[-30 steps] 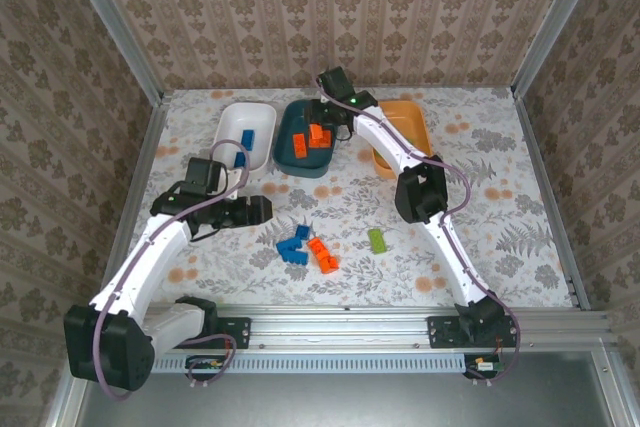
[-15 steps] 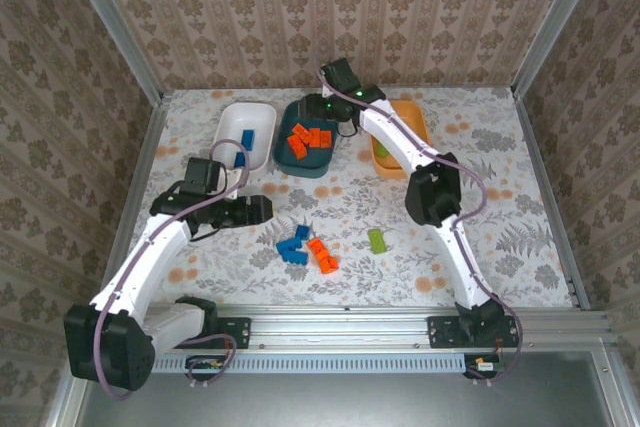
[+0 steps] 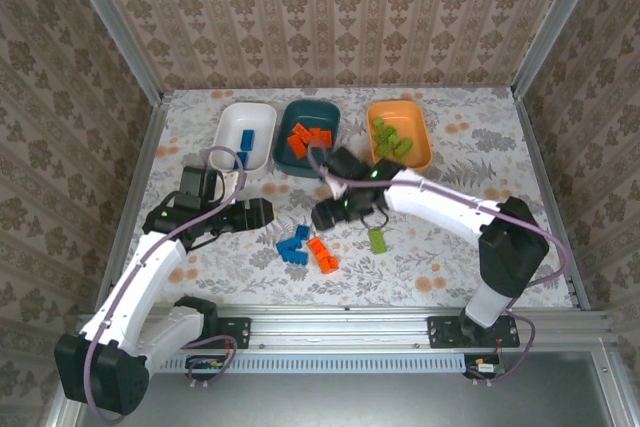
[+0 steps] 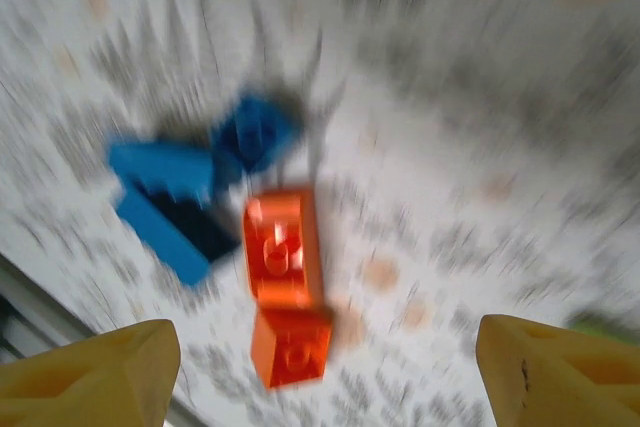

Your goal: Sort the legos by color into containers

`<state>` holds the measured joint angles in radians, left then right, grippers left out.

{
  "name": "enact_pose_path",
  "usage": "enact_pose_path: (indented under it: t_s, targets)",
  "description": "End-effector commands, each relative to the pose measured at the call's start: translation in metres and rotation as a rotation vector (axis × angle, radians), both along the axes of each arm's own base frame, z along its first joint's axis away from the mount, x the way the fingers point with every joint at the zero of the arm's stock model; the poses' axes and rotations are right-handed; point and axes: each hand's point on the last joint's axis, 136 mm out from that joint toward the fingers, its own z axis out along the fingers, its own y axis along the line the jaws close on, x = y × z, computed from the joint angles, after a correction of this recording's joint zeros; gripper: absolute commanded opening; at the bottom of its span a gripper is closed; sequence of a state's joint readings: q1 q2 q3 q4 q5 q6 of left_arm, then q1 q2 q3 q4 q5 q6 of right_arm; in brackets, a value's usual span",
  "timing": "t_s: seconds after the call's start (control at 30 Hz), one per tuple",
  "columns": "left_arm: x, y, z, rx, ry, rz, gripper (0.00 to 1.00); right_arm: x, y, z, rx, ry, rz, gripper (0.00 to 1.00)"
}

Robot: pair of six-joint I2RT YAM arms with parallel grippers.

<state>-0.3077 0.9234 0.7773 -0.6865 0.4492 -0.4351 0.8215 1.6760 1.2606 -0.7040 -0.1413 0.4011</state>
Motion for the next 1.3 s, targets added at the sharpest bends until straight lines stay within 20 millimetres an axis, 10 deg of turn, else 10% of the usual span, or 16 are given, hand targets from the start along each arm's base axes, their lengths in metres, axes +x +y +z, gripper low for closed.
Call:
enact_pose_path:
  t_s: [0.0, 0.67, 1.27]
  targets:
    - [-0.005, -0.003, 0.005, -0.053, 0.005, 0.037, 0.8, -0.02, 0.007, -0.011, 0.005, -0.006, -0.034, 0.8]
    - [-0.01, 0.0, -0.002, -0.033, 0.026, 0.03, 0.82, -0.016, 0.036, -0.058, -0.185, -0.068, 0.066, 0.73]
    - [-0.005, -0.001, -0.006, -0.03, 0.033, 0.021, 0.83, 0.015, 0.018, -0.07, -0.189, -0.052, -0.047, 0.38]
